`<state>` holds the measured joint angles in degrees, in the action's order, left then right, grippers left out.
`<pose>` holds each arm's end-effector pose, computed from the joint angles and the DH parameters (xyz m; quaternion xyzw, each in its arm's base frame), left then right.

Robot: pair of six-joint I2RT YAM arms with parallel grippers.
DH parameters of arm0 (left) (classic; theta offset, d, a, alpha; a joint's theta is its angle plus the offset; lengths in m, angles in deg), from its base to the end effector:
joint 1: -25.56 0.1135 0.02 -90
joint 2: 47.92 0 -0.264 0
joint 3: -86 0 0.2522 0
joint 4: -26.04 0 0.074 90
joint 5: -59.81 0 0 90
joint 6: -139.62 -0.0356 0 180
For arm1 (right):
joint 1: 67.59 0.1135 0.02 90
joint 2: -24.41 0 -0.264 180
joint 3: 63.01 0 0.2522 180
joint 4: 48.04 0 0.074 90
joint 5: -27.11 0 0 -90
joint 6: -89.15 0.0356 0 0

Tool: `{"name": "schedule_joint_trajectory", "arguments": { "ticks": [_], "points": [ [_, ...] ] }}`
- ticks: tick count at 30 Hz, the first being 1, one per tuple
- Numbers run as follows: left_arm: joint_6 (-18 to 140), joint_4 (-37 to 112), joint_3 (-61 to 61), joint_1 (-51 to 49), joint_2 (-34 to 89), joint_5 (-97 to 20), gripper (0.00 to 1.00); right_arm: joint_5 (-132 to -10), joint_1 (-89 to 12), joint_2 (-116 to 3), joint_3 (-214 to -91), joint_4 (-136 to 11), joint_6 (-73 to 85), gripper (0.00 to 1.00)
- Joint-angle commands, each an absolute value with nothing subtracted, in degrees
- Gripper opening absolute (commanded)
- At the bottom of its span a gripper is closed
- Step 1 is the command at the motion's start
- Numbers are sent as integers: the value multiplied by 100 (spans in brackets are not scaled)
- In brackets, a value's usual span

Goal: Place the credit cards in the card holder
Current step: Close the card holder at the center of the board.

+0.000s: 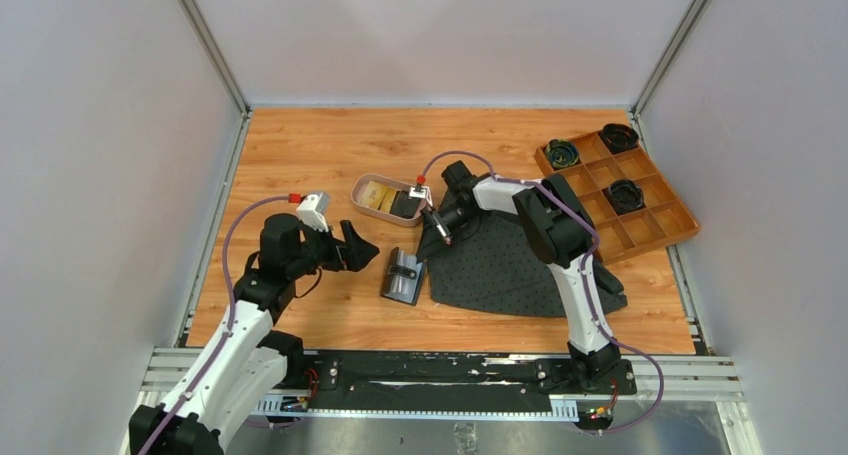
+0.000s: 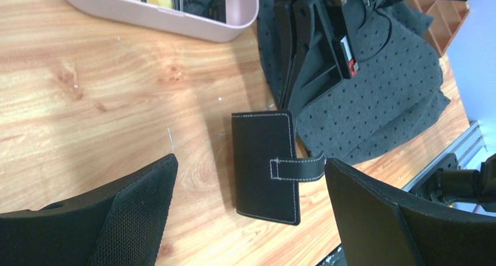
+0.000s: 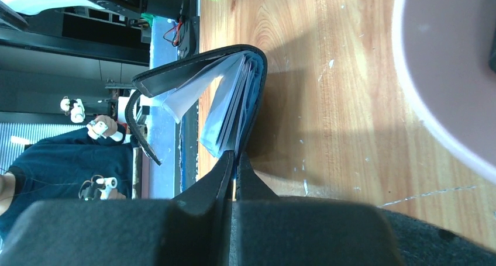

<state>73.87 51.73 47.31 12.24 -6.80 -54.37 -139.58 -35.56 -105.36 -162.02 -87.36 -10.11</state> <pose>0.1591 -0.0527 0.2262 0.0273 0.8451 -0.3320 0.4181 0.3492 0.2593 0.1102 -0.3728 0.6850 0.6258 0.0124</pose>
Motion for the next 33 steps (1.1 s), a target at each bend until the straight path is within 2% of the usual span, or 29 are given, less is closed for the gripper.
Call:
{"name": "schedule_joint_trajectory", "arguments": {
  "ticks": [1,14,20,24,27,33],
  "points": [
    [7681,4395,4959,1264,-800,-5406,100,-14276,-3663,-10200,-16148,-9043,-1513,0],
    [8161,2548,6007,1264,-532,-6013,100,-14475,-3775,-10088,-16225,-9353,-1878,0],
    [8369,1819,6116,1259,121,-6685,100,-14652,-3773,-10003,-16317,-9600,-2065,0],
    [8410,1814,6073,1256,467,-6695,96,-14779,-3774,-9926,-16385,-9789,-2227,0],
    [8435,1810,6101,1256,667,-6587,88,-14797,-3776,-9946,-16422,-9854,-2275,0],
    [8357,1636,6194,1247,1233,-6646,87,-14822,-3771,-10019,-16474,-9969,-2367,0]
  ]
}}
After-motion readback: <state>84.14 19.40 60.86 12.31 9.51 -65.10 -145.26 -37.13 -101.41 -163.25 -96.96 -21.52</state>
